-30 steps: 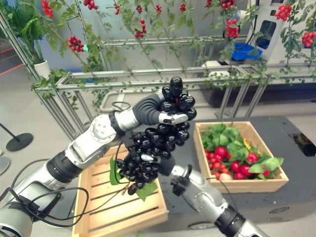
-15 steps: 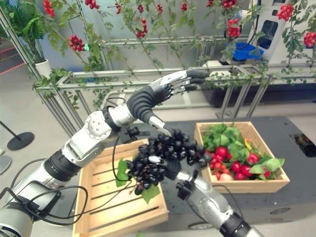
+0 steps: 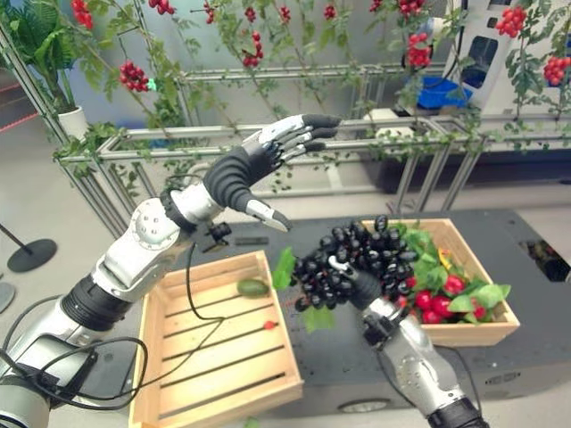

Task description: Pick up the fruits from the basket on one side to the basket on the other side

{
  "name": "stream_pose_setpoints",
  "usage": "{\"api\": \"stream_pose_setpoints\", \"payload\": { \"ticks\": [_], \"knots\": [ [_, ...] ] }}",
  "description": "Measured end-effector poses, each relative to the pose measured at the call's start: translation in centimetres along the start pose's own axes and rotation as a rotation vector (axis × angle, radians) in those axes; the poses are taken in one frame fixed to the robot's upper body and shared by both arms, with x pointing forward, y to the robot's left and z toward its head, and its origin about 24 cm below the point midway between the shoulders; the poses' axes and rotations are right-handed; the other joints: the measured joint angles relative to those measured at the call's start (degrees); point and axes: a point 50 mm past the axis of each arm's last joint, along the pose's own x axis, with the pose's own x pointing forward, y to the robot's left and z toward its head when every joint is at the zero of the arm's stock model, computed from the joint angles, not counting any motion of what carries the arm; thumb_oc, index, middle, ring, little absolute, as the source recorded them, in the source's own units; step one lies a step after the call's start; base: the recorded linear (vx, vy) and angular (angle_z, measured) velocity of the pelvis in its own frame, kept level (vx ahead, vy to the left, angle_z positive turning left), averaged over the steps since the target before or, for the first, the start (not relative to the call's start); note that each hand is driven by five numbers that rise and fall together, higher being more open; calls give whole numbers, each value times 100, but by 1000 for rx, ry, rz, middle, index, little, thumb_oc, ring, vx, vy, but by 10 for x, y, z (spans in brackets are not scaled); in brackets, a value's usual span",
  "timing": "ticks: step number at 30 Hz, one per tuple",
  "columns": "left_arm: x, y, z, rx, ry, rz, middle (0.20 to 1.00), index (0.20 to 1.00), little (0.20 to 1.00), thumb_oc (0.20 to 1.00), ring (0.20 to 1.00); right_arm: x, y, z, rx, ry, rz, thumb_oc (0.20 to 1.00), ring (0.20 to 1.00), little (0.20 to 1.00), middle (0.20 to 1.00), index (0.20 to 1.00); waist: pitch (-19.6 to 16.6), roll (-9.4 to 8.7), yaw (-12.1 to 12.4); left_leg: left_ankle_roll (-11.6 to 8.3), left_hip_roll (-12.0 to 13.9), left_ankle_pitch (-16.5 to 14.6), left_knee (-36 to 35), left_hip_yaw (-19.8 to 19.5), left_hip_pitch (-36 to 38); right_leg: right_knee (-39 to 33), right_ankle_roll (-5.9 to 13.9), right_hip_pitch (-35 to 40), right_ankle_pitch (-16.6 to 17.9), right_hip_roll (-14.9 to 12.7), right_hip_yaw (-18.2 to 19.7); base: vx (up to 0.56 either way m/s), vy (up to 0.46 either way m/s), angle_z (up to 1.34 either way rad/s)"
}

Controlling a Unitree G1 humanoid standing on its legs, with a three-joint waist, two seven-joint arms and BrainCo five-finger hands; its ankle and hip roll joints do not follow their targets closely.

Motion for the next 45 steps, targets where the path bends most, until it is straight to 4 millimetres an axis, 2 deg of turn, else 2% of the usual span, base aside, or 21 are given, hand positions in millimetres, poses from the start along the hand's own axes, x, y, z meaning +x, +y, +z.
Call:
{"api": "stream_pose_setpoints", "payload": {
  "ticks": [9, 15, 19, 21, 22, 23, 24, 25, 26, 28, 31, 32, 35, 36, 39, 40, 42, 43, 44, 45],
  "knots": [
    [-20, 10, -5, 9, 50, 63, 1000, 1000, 1000, 1000, 1000, -29, -29, 21, -88, -58, -181, 200, 200, 200, 200, 200, 29, -50, -26, 0, -5, -1, 0, 18, 1, -10, 1, -2, 0, 3, 12, 0, 0, 0],
    [-32, 13, -8, 3, 75, 92, 1000, 1000, 1000, 1000, 1000, -34, -34, 31, -114, -96, -220, 200, 200, 200, 200, 200, 51, -99, -33, -2, -6, -3, -1, 73, 12, -12, 2, -5, 2, 9, 42, -7, 7, -3],
    [-52, 22, -10, -1, 98, 184, 1000, 1000, 1000, 1000, 1000, -39, -38, 36, -136, -110, -254, 200, 200, 200, 200, 200, 67, -132, -47, -1, -2, -32, -5, 158, 71, 5, 2, -5, 2, 19, 164, -6, 16, -13],
    [-73, 24, -14, -17, 137, 256, 1000, 1000, 1000, 1000, 1000, -47, -42, 38, -162, -108, -289, 200, 200, 200, 200, 200, 78, -154, -123, 4, -4, -40, -5, 191, 85, 15, 2, -8, 2, 16, 190, 0, 27, -7],
    [-94, 24, -17, -27, 174, 320, 1000, 1000, 1000, 1000, 1000, -53, -44, 41, -180, -109, -316, 200, 200, 200, 200, 200, 82, -159, -182, 11, 1, -52, -5, 261, 106, 18, 2, -9, 3, 15, 233, -9, 34, -15],
    [-104, 24, -19, -33, 200, 351, 1000, 1000, 1000, 1000, 1000, -57, -46, 43, -188, -114, -335, 200, 200, 200, 200, 200, 89, -168, -176, 15, 4, -63, -4, 312, 135, 19, 4, -9, 6, 18, 284, -15, 41, -33],
    [-125, 20, -21, -52, 240, 414, 1000, 1000, 1000, 1000, 1000, -67, -49, 48, -206, -128, -379, 200, 200, 200, 200, 200, 106, -194, -203, 19, 1, -104, -6, 399, 193, 37, -3, -15, 20, 33, 391, -25, 50, -37],
    [-135, 18, -21, -65, 251, 447, 1000, 1000, 1000, 1000, 1000, -72, -51, 51, -216, -141, -400, 200, 200, 200, 200, 200, 110, -193, -197, 28, 6, -124, -18, 469, 230, 37, 16, -2, 10, 26, 454, -46, 58, -53],
    [-156, 10, -25, -99, 298, 506, 1000, 1000, 1000, 1000, 1000, -84, -55, 57, -247, -159, -450, 200, 200, 200, 200, 200, 125, -221, -221, 43, -3, -167, -4, 616, 292, 50, 33, -36, 32, 55, 608, -73, 71, -55],
    [-182, -3, -28, -151, 370, 572, 1000, 1000, 1000, 1000, 1000, -94, -59, 65, -286, -180, -500, 200, 200, 200, 200, 200, 159, -250, -260, 63, -6, -219, 1, 865, 361, 130, 60, -136, 47, 57, 857, -97, 90, -68],
    [-201, -15, -36, -216, 416, 619, 1000, 1000, 1000, 1000, 1000, -103, -61, 73, -323, -204, -540, 200, 200, 200, 200, 200, 228, -288, -381, 114, -44, -243, -3, 1114, 366, 299, 94, -315, 59, 51, 1124, -88, 104, -54],
    [-214, -20, -45, -250, 476, 650, 1000, 1000, 1000, 1000, 1000, -108, -62, 78, -345, -218, -561, 200, 200, 200, 200, 200, 270, -290, -383, 151, -67, -251, -2, 1237, 360, 344, 147, -373, 77, 24, 1217, -85, 111, -47],
    [-244, -34, -64, -320, 592, 746, 1000, 1000, 1000, 1000, 1000, -116, -63, 86, -385, -229, -595, 200, 200, 200, 200, 200, 376, -243, -632, 235, -126, -247, -11, 1371, 369, 425, 197, -457, 116, -35, 1376, -83, 114, -33],
    [-262, -45, -74, -360, 682, 786, 1000, 1000, 1000, 1000, 1000, -120, -64, 89, -393, -239, -615, 200, 200, 200, 200, 200, 432, -226, -692, 268, -178, -268, -21, 1483, 388, 442, 260, -514, 129, -56, 1462, -61, 76, -38],
    [-284, -63, -87, -373, 810, 817, 1000, 1000, 1000, 1000, 1000, -129, -65, 91, -404, -236, -645, 200, 200, 200, 200, 200, 552, -226, -828, 350, -273, -265, -7, 1684, 381, 500, 313, -649, 228, -99, 1642, -106, 115, -42],
    [-300, -74, -96, -388, 893, 861, 1000, 1000, 1000, 1000, 1000, -127, -65, 92, -415, -233, -640, 200, 200, 200, 200, 200, 612, -196, -768, 378, -254, -289, -17, 1852, 405, 513, 376, -676, 237, -121, 1739, -51, 46, -49],
    [-313, -89, -101, -402, 988, 872, 1000, 1000, 1000, 1000, 1000, -130, -65, 93, -419, -231, -648, 200, 200, 200, 200, 200, 674, -217, -864, 400, -315, -294, -26, 1945, 394, 480, 406, -775, 267, -176, 1742, -78, 47, -37],
    [-316, -91, -102, -396, 1012, 867, 1000, 1000, 1000, 1000, 1000, -131, -65, 93, -419, -231, -652, 200, 200, 200, 200, 200, 675, -208, -820, 404, -313, -297, -32, 1980, 380, 477, 431, -801, 281, -191, 1742, -109, 14, -38],
    [-320, -95, -105, -377, 1056, 858, 1000, 1000, 1000, 1000, 1000, -131, -65, 93, -419, -230, -652, 200, 200, 200, 200, 200, 700, -250, -862, 407, -340, -297, 0, 2121, 376, 465, 510, -878, 339, -201, 1744, -157, -12, -65],
    [-328, -102, -108, -358, 1117, 847, 1000, 1000, 1000, 1000, 1000, -127, -65, 93, -418, -236, -640, 200, 200, 200, 200, 200, 716, -253, -782, 417, -303, -284, -2, 2417, 370, 466, 603, -1014, 384, -258, 1654, -197, -15, -80]
  ]
}}
